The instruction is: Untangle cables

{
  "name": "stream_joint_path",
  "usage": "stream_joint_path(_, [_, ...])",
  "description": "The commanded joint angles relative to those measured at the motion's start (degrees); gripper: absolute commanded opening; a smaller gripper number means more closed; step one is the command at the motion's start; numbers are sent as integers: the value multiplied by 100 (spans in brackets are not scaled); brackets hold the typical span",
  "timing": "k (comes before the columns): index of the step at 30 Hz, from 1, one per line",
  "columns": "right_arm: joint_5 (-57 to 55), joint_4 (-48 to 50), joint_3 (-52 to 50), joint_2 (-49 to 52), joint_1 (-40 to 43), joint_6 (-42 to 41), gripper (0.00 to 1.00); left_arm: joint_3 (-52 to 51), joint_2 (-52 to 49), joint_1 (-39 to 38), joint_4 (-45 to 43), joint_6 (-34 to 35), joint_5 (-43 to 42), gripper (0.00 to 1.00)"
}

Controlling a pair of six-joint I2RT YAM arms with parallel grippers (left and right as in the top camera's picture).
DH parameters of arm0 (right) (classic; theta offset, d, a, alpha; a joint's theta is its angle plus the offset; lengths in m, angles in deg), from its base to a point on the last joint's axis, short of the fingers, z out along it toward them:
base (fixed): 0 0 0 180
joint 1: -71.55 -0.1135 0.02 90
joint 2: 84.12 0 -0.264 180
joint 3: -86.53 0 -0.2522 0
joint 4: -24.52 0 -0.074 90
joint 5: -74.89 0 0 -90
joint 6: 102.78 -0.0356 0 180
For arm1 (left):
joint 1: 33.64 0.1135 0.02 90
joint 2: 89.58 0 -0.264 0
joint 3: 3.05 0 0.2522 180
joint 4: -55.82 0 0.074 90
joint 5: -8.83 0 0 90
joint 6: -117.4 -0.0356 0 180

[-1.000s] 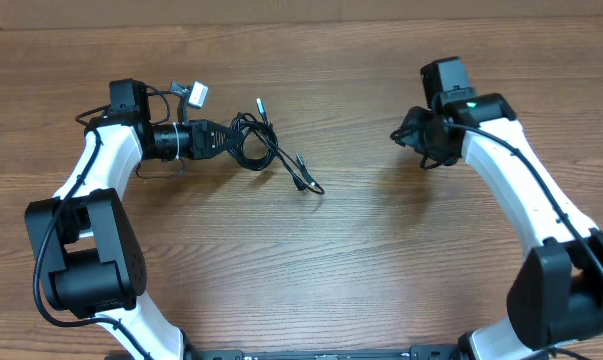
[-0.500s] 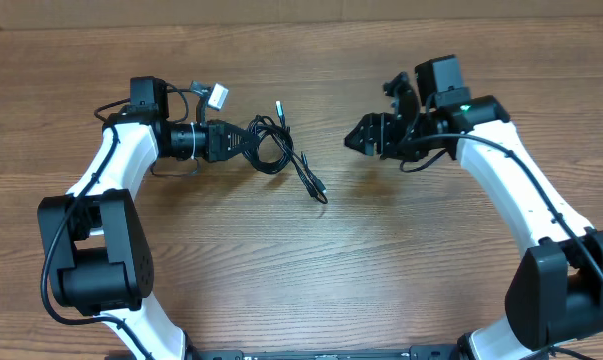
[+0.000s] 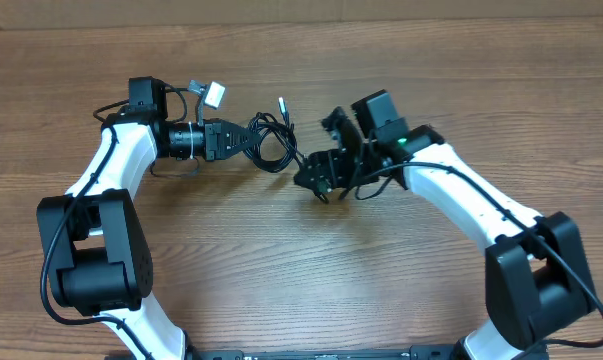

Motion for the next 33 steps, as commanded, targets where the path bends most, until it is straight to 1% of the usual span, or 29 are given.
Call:
stream_joint_path(1, [66,326,-66,66,-197,-243,82,118,173,-42,15,-111,-463,4])
stream_joint_path(6, [-2,575,-66,68,-361,-254,82,118,173,-46,20,-109,-586,4])
stream_joint_path(8, [-125,573,-66,68,-393,-254,75,118,173,-46,20,-109,-584,4])
stream_joint_path(9, [-131,573,-66,68,-402,-254,70,118,173,-46,17,-109,-584,4])
stream_joint_path(10, [-131,573,-66,68,-411,-254,61,118,173,-46,17,-109,-586,4])
stream_joint_path(11, [-131,575,-66,68,-420,-254,47,118,173,-46,17,-109,-584,4])
stream_joint_path(13, [-131,568,-68,68,-437,-254,30,118,173,-46,17,-109,-586,4])
stream_joint_path(18, [-428,420,-68,68,-446,-254,28,118,173,-46,17,-111,-584,4])
stream_joint_path(20, [-529,367,-68,68,-446,-254,18,118,173,-46,17,-111,-581,4])
stream_joint_path(22, [-535,345,-72,68,-446,-256,6,118,173,-46,15,-111,-562,4])
stream_joint_path(23, [-535,326,-72,68,-446,-267,4,118,173,-46,15,-114,-560,4])
stream_joint_path(28, [-472,249,-72,68,-444,-693,4,118,173,-48,17,-221,-509,4])
stream_joint_path(30, [-33,330,-66,68,-431,-920,4,118,173,-48,17,-245,-442,4])
stream_joint_path(33, [811,629,-46,61,-372,-1019,4,118,173,-48,68,-387,-446,4])
